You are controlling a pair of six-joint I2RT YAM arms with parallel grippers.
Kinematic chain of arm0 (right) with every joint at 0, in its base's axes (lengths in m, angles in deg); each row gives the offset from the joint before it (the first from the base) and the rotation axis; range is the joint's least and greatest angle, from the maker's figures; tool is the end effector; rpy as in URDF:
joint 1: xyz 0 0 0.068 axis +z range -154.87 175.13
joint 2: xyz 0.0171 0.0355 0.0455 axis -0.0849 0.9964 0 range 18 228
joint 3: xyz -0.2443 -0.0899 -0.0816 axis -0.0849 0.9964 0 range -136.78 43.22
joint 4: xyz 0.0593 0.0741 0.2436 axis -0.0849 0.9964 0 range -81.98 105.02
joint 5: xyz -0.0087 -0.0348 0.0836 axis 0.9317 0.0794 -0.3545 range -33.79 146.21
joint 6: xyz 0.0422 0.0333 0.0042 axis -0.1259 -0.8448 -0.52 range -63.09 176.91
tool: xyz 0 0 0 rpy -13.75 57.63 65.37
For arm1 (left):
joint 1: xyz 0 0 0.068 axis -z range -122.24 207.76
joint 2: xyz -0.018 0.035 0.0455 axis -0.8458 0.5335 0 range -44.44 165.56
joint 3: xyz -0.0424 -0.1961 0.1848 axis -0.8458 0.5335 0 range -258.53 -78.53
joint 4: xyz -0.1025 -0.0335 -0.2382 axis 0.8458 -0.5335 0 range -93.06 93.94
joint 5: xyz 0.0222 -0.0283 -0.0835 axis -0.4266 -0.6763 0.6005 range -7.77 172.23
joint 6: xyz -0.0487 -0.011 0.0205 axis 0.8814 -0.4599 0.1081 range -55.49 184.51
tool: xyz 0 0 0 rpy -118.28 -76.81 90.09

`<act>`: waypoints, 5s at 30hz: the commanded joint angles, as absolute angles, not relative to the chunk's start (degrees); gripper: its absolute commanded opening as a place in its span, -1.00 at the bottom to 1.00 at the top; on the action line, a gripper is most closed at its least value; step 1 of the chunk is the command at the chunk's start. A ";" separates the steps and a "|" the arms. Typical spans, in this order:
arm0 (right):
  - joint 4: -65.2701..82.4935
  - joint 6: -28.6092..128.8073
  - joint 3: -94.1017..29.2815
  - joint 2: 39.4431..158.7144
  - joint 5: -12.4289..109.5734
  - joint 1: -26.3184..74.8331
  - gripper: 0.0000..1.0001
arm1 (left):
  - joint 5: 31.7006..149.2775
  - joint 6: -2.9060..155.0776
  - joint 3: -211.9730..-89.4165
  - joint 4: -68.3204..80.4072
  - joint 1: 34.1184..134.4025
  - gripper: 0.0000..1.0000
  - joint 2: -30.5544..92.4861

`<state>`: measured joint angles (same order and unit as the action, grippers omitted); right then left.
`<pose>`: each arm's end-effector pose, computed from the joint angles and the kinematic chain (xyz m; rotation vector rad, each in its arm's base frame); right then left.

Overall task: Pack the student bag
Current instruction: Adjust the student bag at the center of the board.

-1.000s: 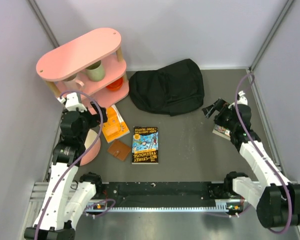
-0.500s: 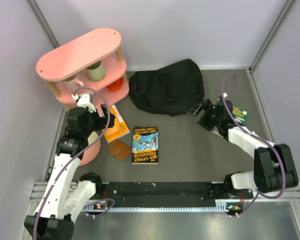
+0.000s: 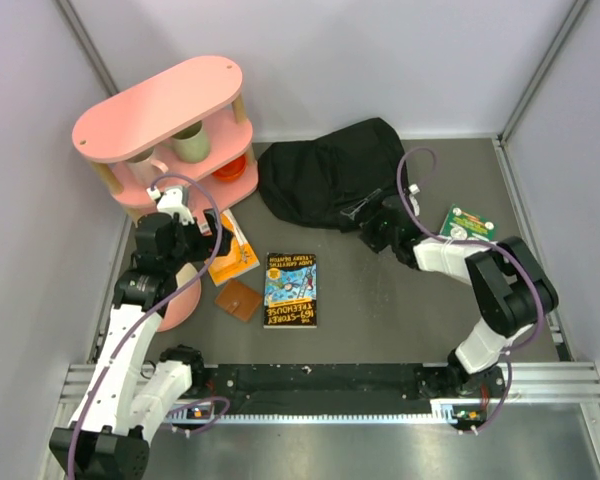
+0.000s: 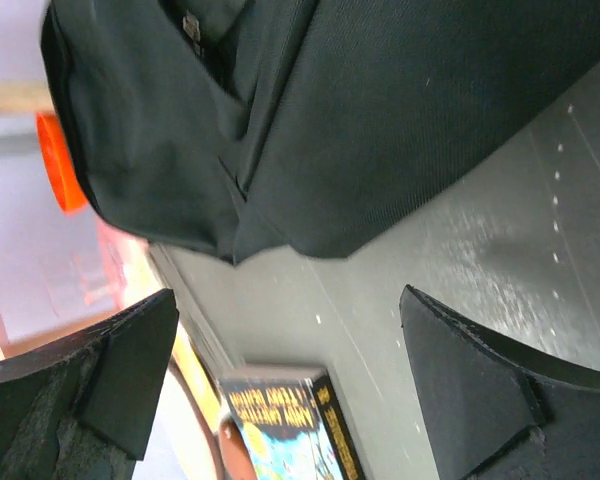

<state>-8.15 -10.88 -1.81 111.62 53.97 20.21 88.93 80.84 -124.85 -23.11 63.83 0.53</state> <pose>0.3040 0.1437 0.1741 0.8159 2.1545 0.9483 0.1739 -0.0226 0.3183 -0.1074 2.0324 -0.3652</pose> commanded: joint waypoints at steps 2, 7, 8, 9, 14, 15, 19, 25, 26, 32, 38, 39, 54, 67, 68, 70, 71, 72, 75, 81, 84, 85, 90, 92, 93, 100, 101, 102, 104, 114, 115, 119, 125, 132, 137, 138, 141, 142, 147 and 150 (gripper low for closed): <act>-16.77 -21.57 -2.82 116.25 69.21 23.25 0.81 | 90.84 80.59 -124.93 -21.64 63.47 0.98 2.31; -18.17 -22.27 -4.50 120.82 72.65 24.40 0.49 | 91.99 80.42 -125.11 -21.64 63.47 0.98 2.93; -18.61 -22.36 -4.33 121.27 72.91 24.49 0.38 | 91.90 80.50 -124.85 -21.55 63.47 0.98 2.85; -19.31 -22.45 -4.24 121.44 73.17 24.40 0.30 | 92.07 80.59 -124.76 -21.37 63.47 0.98 3.02; -25.81 -21.66 -1.25 123.03 73.71 24.31 -0.52 | 92.60 80.59 -125.11 -21.11 63.47 0.98 3.90; -27.21 -21.49 -0.64 123.11 73.62 24.22 -0.59 | 92.77 80.50 -125.28 -21.11 63.47 0.98 4.33; -31.09 -18.07 0.86 123.03 70.90 23.52 -1.00 | 94.35 79.89 -125.37 -20.85 63.47 0.97 4.95; -26.45 -6.65 1.83 113.29 66.68 22.38 -1.00 | 98.31 78.83 -124.93 -20.23 63.47 0.97 4.78; -23.74 -5.15 1.74 111.97 64.32 21.85 -1.00 | 98.31 78.75 -124.93 -20.32 63.47 0.97 4.78; -12.57 6.89 1.39 102.12 54.13 17.64 -1.00 | 99.80 78.31 -124.67 -20.14 63.47 0.97 4.78; 4.30 20.60 1.39 92.46 52.43 12.80 -1.00 | 103.14 78.04 -124.05 -19.53 63.56 0.97 4.87; 5.89 22.44 2.26 90.96 52.61 12.19 -1.00 | 103.23 78.04 -124.05 -19.61 63.47 0.97 4.87; 16.37 22.64 11.84 76.45 52.00 9.37 -1.00 | 87.85 87.44 -129.58 -5.12 80.88 0.97 24.72; 16.45 21.76 13.60 74.43 48.83 9.28 -1.00 | 97.60 92.54 -145.84 -0.53 82.19 0.97 49.57; 16.54 21.93 13.69 74.25 48.92 9.28 -1.00 | 98.22 92.37 -146.81 -0.80 82.19 0.97 50.91; 16.63 22.02 13.69 74.25 48.92 9.37 -1.00 | 99.36 92.02 -149.09 -2.64 82.19 0.97 54.33; 16.63 22.02 13.61 74.25 48.92 9.28 -1.00 | 99.80 91.75 -149.54 -2.74 82.19 0.97 55.22; 16.63 22.02 13.52 74.33 48.74 9.28 -1.00 | 99.98 91.06 -149.98 -2.91 82.19 0.97 55.92; 16.63 22.28 13.08 74.68 48.92 9.37 -1.00 | 99.81 89.04 -150.77 -5.72 82.19 0.97 58.21; 16.45 22.81 11.76 77.23 49.01 9.28 -1.00 | 98.40 85.60 -150.59 -8.36 82.11 0.60 60.06; 16.10 22.81 10.88 78.55 49.36 9.19 -1.00 | 98.48 85.25 -150.51 -8.81 82.11 -0.32 60.06; 15.84 22.81 10.62 79.42 49.44 9.28 -1.00 | 99.10 85.16 -150.51 -8.72 82.11 -0.48 59.89; 15.49 22.90 7.90 81.89 51.20 8.93 -1.00 | 103.05 85.86 -149.54 -7.84 82.19 -1.00 55.34; 15.49 22.81 5.97 83.12 51.38 7.53 -1.00 | 103.85 86.39 -148.75 -7.75 82.46 -1.00 52.78; 15.40 22.73 5.26 83.47 51.21 6.91 -1.00 | 104.28 86.65 -148.32 -7.66 82.81 -1.00 49.98; 15.31 23.07 -2.55 87.16 47.69 0.94 -1.00 | 102.27 93.50 -138.48 -4.68 87.99 -1.00 36.70; 15.31 23.16 -3.09 88.21 46.73 0.50 -1.00 | 101.92 95.86 -135.51 -2.76 88.87 -1.00 34.77; 15.31 23.42 -3.62 88.66 46.37 -0.12 -1.00 | 101.83 97.10 -134.09 -2.04 90.53 -1.00 34.05; 15.31 23.43 -4.15 89.80 45.50 -0.56 -1.00 | 101.22 100.78 -129.71 0.67 92.56 -1.00 32.82; 13.82 23.25 3.31 94.20 41.54 -1.79 -0.32 | 95.06 108.02 -115.18 8.43 100.39 -0.05 30.62; 13.73 23.43 4.63 93.68 41.54 -1.88 0.02 | 94.89 106.62 -115.26 7.55 100.39 0.07 30.27; 13.46 23.52 6.57 91.31 42.59 -2.23 0.35 | 92.96 100.73 -119.82 -0.95 100.39 0.46 30.18; 14.25 21.59 7.28 87.70 44.25 -2.32 0.46 | 88.65 96.41 -122.82 -7.74 100.39 0.98 23.69; 11.97 17.19 8.77 82.07 45.31 -2.32 0.79 | 84.25 96.94 -126.51 -10.92 100.39 0.98 18.84; 12.94 14.11 5.35 81.37 46.64 -2.32 0.85 | 85.74 95.63 -132.04 -8.98 100.56 0.98 19.72; 13.37 13.41 3.95 81.02 46.72 -2.41 0.86 | 85.13 94.84 -133.27 -8.89 100.65 0.98 19.63; 13.47 11.83 1.14 79.44 48.47 -2.32 0.95 | 82.76 90.18 -137.49 -6.44 100.56 0.98 19.10; 13.99 11.48 0.52 79.09 49.52 -2.41 0.98 | 78.67 88.60 -138.11 -2.34 100.56 0.98 19.28; 14.10 5.18 3.64 74.96 52.00 -2.41 0.98 | 84.30 101.05 -137.85 3.40 97.24 0.98 20.77; 4.17 2.60 11.90 72.15 46.48 -2.41 0.98 | 90.92 104.84 -130.95 14.79 96.43 0.87 21.30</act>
<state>13.08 8.03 3.91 75.75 50.26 -1.75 83.55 97.78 -136.26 0.28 97.92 20.18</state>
